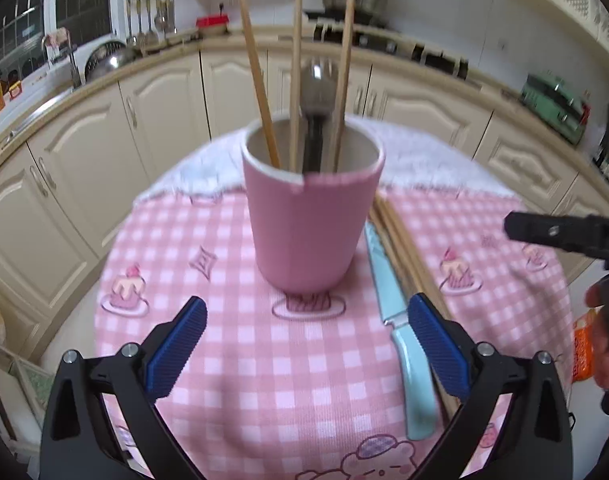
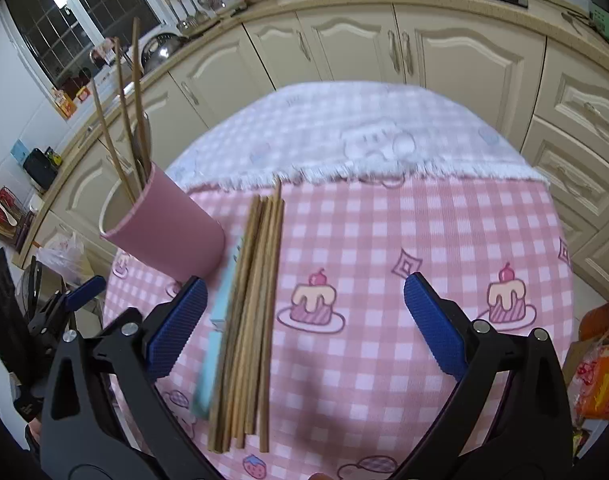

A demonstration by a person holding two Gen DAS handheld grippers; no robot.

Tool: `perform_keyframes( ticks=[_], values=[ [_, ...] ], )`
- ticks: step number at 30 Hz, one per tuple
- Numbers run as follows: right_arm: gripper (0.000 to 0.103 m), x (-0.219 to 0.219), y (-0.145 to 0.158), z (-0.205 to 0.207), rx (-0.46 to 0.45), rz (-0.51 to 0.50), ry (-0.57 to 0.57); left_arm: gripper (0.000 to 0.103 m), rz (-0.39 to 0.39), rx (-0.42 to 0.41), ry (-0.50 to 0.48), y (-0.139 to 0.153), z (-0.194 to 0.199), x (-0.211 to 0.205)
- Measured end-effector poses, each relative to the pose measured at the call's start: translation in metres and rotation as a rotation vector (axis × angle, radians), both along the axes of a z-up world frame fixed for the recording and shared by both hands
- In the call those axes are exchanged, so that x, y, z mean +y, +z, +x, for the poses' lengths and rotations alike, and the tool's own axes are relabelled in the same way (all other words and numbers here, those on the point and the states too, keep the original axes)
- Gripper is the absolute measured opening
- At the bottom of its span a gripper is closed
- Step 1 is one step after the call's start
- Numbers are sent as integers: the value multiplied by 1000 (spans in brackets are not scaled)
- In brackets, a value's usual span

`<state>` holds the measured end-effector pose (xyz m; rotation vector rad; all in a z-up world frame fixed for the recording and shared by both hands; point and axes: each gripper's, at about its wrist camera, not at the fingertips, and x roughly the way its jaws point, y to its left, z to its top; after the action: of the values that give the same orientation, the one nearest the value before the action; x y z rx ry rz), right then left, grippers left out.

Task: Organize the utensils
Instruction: 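Grasp the light-blue knife by its blade with the left tool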

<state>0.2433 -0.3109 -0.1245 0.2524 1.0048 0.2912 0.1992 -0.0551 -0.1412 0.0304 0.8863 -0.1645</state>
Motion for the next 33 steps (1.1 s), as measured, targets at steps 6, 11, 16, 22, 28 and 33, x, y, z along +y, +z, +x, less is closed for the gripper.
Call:
perform_keyframes(
  ticks=[6,11,16,22,28,33],
  values=[
    [97,-6,-13,-1,37,8,-3,98,52,93,-4,-27,11,-17],
    [97,-10,-24,-3,65,-3,5,98,84,139,-21,-40,14,-30],
    [97,-10,-32,-3,88,-34,21,98,90,154,-27,-44,17,-40],
    [97,-14,-35,-2,94,-36,23,98,119,159,-29,-42,28,-52],
    [97,-15,-36,-2,96,-39,28,80,117,191,-60,-48,37,-68],
    [97,-11,-38,0,105,-74,50,65,100,186,-56,-48,46,-76]
  ],
)
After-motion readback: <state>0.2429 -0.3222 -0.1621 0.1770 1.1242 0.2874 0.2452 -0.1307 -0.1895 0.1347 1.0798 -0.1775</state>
